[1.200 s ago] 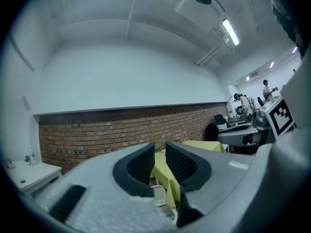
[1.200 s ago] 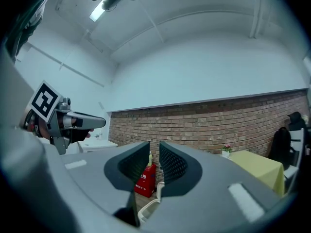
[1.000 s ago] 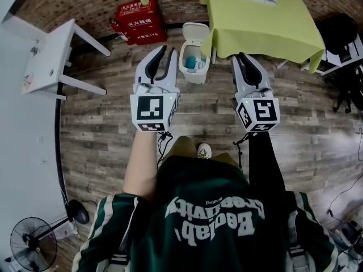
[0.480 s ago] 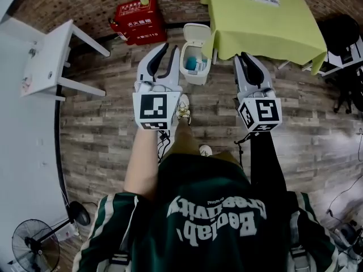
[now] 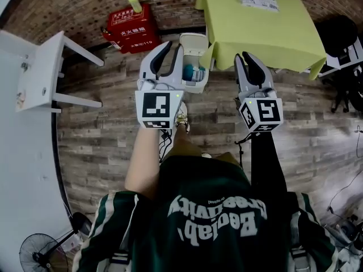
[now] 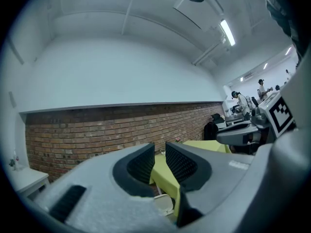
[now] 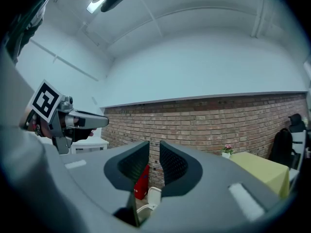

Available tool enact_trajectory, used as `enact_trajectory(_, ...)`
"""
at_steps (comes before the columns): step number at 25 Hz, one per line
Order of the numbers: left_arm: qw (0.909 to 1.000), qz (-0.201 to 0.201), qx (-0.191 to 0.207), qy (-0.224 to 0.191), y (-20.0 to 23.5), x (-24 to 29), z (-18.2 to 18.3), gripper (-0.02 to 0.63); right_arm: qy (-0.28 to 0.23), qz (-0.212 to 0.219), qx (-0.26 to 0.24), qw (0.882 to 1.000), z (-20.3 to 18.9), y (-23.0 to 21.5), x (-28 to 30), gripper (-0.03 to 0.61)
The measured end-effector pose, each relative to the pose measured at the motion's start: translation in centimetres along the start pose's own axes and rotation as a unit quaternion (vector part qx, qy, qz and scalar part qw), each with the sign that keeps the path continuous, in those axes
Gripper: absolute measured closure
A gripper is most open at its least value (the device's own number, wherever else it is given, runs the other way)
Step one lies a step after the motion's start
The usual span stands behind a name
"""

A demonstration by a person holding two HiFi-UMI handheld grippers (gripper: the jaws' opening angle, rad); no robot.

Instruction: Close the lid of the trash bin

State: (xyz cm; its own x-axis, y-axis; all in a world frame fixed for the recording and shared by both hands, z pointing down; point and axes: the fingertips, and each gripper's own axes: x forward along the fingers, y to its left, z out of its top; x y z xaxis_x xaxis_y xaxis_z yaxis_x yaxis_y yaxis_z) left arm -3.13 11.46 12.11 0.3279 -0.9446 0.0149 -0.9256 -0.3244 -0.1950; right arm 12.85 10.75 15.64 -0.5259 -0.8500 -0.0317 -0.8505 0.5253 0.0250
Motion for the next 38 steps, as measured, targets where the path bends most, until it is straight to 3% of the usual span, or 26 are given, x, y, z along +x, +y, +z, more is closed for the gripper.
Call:
enact_trajectory(23,0.9966,-0.079,-0.025,0.002,15.3,18.3,-3.6,0.537,0.035,-0.045,-0.003,0.998,-1.5,-1.8,22.3,0.497)
enact_trajectory(38,0.9907,-0.133,-0.028,0.011,17.8,25.1,-7.8,0.543,0.070,-0.060,-0.002,0.996,-5.2,-3.1,29.7,0.495)
